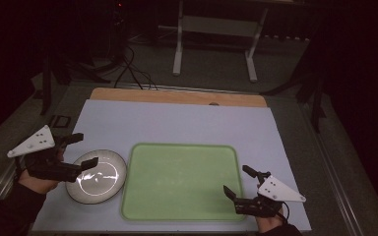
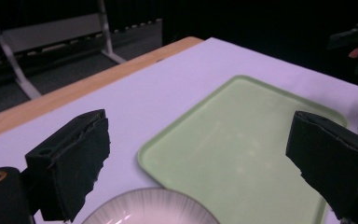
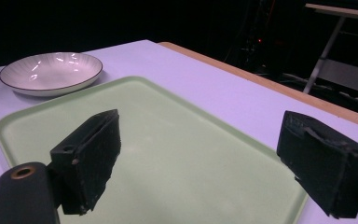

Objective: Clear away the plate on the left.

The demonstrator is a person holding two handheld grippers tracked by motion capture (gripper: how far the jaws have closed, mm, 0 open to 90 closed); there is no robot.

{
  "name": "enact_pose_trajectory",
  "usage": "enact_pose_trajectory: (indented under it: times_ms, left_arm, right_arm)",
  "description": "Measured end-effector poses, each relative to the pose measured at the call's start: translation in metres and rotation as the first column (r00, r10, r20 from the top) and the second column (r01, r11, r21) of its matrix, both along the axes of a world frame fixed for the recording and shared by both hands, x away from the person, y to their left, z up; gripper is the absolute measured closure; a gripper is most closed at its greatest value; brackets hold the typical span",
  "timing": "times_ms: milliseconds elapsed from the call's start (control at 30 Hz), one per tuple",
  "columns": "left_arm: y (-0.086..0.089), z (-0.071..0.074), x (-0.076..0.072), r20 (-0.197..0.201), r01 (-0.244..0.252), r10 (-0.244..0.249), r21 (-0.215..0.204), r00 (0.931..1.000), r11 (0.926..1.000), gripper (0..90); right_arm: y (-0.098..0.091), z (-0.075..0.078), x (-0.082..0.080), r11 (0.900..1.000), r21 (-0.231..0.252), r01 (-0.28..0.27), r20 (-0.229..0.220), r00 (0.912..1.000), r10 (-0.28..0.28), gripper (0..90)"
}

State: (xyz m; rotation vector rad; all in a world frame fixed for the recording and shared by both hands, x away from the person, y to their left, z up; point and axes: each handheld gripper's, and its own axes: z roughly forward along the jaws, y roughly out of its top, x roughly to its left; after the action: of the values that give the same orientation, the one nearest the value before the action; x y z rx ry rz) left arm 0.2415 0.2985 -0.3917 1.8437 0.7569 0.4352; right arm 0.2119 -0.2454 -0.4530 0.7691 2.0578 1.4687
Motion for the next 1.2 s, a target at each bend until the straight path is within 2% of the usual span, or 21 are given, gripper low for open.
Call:
enact_pose_trajectory:
  times_ms: [100, 400, 667, 833, 1000, 1100, 1200]
  left_arm:
    - [0.005, -0.008, 0.001, -0.026, -0.012, 0.012, 0.007, 0.9996, 0.9999, 5.5]
    - [0.018, -0.029, 0.000, -0.065, -0.048, 0.048, 0.011, 0.9967, 0.9988, 6.7]
    - [0.031, -0.052, -0.001, -0.123, -0.073, 0.076, 0.031, 0.9895, 0.9969, 6.8]
    - [0.044, -0.066, -0.002, -0.168, -0.106, 0.106, 0.012, 0.9799, 0.9943, 9.9]
    - [0.052, -0.075, -0.003, -0.187, -0.141, 0.143, 0.023, 0.9719, 0.9897, 12.6]
    - [0.057, -0.083, -0.002, -0.214, -0.159, 0.163, 0.037, 0.9630, 0.9866, 13.9]
    - [0.061, -0.089, -0.001, -0.249, -0.180, 0.188, 0.054, 0.9500, 0.9821, 16.0]
  right_arm:
    - [0.001, 0.000, 0.000, 1.0000, -0.002, -0.002, 0.001, 1.0000, 0.003, 13.3]
    - [0.001, -0.001, 0.000, 1.0000, -0.005, -0.002, -0.001, 1.0000, 0.002, 13.3]
    - [0.002, -0.001, 0.000, 0.9999, -0.014, -0.002, -0.001, 1.0000, 0.002, 13.3]
    - [0.003, -0.001, 0.000, 0.9998, -0.019, -0.007, 0.002, 1.0000, 0.007, 13.4]
    - [0.003, -0.001, 0.001, 0.9998, -0.021, -0.008, 0.002, 1.0000, 0.008, 13.5]
    - [0.004, -0.001, 0.000, 0.9997, -0.023, -0.008, 0.002, 1.0000, 0.008, 13.5]
    - [0.004, -0.001, 0.000, 0.9996, -0.026, -0.009, 0.005, 0.9999, 0.010, 13.6]
